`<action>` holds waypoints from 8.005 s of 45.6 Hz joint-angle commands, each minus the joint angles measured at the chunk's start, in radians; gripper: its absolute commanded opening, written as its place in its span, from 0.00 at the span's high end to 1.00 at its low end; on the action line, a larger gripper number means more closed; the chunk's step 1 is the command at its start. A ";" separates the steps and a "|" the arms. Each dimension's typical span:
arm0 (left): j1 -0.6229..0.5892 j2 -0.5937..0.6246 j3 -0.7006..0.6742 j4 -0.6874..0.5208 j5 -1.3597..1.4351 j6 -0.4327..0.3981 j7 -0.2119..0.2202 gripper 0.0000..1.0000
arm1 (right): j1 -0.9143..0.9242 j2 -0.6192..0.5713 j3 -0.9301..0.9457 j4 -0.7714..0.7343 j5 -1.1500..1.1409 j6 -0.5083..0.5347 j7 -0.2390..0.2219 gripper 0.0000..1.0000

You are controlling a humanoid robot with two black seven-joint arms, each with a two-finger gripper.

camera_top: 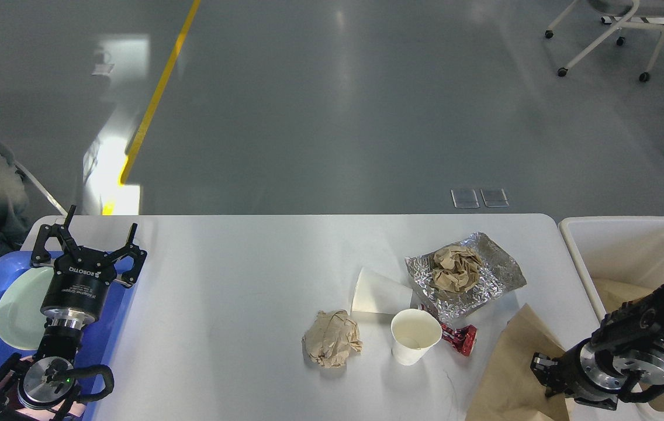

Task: Tidy desktop
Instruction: 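Grasp the brown paper bag with the right gripper and lift it, then drop the brown paper bag into the white bin, then open the right gripper and withdraw it from the bin, then move the right gripper over the crumpled food scraps on the foil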

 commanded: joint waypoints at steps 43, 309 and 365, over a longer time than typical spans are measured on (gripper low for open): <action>0.000 0.000 0.000 -0.001 0.000 -0.001 0.000 0.03 | 0.916 -0.194 -0.423 0.322 0.001 0.483 0.006 1.00; 0.000 0.001 0.000 0.001 0.000 -0.001 0.002 0.03 | 0.895 0.175 -0.088 0.117 -0.073 0.604 -0.054 0.00; 0.000 0.000 0.000 0.001 0.000 -0.001 0.001 0.03 | -0.066 0.358 0.051 -0.776 0.633 0.326 -0.055 0.00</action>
